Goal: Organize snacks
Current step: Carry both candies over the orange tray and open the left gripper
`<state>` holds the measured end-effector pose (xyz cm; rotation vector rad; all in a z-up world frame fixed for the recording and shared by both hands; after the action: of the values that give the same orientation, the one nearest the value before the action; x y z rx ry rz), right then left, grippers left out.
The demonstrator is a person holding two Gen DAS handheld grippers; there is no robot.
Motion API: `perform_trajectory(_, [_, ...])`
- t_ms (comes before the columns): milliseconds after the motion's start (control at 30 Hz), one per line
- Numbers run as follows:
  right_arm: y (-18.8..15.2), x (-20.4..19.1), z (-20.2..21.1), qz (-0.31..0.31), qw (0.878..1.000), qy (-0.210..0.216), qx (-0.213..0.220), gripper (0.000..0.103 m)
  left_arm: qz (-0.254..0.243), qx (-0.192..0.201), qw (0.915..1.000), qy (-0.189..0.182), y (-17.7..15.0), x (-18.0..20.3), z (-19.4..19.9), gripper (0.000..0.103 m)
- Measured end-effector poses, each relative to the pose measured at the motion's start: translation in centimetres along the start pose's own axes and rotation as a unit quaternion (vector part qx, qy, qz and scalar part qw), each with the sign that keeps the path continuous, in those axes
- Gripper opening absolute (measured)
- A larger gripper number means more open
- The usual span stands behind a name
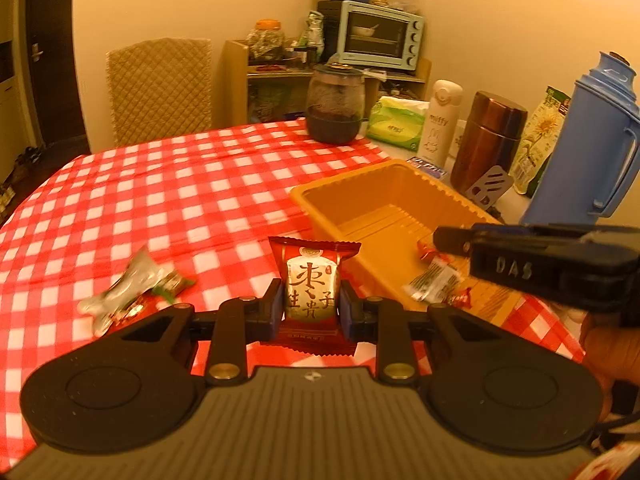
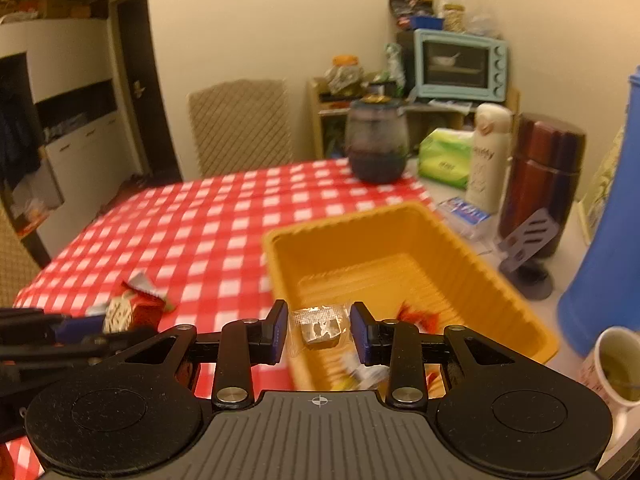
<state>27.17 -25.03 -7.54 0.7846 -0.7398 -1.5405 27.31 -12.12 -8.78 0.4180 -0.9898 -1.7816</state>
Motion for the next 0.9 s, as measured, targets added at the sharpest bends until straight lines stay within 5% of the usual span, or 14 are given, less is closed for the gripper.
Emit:
perform_trajectory(433, [0.9, 8.3, -2.9, -0.006, 0.999, -0.036, -0.011, 0.034, -0.02, 0.0, 0.9989, -0.043, 2.9, 4.4, -5.5, 0.025])
perform_trajectory(900, [-0.1, 9.8, -6.2, -0.001, 0.999, -0.04, -0.032, 0.034, -0.031, -0.006, 0.9975, -0.064, 4.3, 5.9, -11.3, 0.025])
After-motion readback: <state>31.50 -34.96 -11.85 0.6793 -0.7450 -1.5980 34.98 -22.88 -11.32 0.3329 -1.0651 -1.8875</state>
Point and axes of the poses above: each gripper's, at about its wrist camera, not at the fingertips, and z roughly against the way its jaws point, x to its right, y to its top, the point moved 10 cm from there along -z, roughly the way its jaws point, and after that the axes turned 8 degrees about -y, right-handed, at the moved point
